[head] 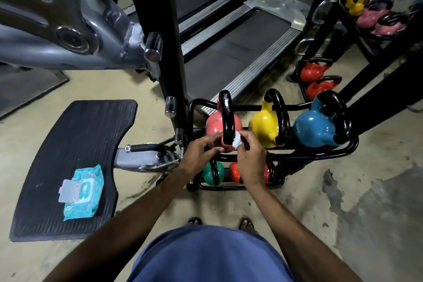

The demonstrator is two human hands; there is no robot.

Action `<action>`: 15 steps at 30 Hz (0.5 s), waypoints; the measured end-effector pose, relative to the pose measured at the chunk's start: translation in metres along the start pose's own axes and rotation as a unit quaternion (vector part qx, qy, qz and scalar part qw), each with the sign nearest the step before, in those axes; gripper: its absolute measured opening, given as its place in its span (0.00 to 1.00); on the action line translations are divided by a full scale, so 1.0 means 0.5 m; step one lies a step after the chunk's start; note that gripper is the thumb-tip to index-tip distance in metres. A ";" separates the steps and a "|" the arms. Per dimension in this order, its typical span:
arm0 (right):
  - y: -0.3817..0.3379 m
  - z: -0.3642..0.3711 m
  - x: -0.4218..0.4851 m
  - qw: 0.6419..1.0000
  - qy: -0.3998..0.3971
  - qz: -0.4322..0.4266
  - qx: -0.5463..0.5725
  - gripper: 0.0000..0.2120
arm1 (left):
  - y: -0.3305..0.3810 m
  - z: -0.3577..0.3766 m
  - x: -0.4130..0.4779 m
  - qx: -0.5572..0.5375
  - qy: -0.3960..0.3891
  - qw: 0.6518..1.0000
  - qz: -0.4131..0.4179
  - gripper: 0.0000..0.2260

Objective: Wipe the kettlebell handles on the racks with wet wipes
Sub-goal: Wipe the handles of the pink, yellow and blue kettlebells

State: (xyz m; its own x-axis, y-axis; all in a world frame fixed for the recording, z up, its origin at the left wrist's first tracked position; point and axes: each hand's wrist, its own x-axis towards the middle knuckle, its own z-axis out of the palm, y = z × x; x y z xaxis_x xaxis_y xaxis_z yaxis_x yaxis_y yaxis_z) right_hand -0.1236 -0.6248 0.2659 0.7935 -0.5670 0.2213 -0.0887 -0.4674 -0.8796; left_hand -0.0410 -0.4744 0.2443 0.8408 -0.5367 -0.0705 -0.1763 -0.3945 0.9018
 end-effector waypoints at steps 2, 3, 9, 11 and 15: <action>-0.023 0.015 0.027 0.994 -0.036 0.068 0.082 0.14 | 0.000 -0.001 0.000 0.007 -0.002 1.000 -0.001 0.24; -0.029 0.024 0.049 0.987 -0.053 0.106 0.112 0.18 | 0.002 -0.001 0.000 0.011 -0.004 1.000 -0.005 0.24; -0.084 0.031 0.173 0.880 -0.186 0.309 0.310 0.15 | 0.004 -0.005 0.000 0.009 -0.021 1.000 -0.015 0.24; -0.090 0.037 0.205 0.859 -0.189 0.340 0.333 0.16 | 0.007 -0.008 -0.002 0.008 -0.026 0.999 -0.021 0.25; -0.095 0.067 0.228 0.851 -0.085 0.412 0.313 0.13 | 0.012 -0.014 -0.001 0.009 -0.033 0.999 -0.023 0.24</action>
State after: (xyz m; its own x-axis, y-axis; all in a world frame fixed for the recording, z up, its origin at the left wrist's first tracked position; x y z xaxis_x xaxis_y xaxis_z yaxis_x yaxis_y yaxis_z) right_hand -0.0086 -0.6444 0.3187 0.6975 -0.3956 -0.5974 -0.3620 0.5250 -0.7703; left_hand -0.0390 -0.4714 0.2526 0.8125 -0.5660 -0.1399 -0.1487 -0.4332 0.8889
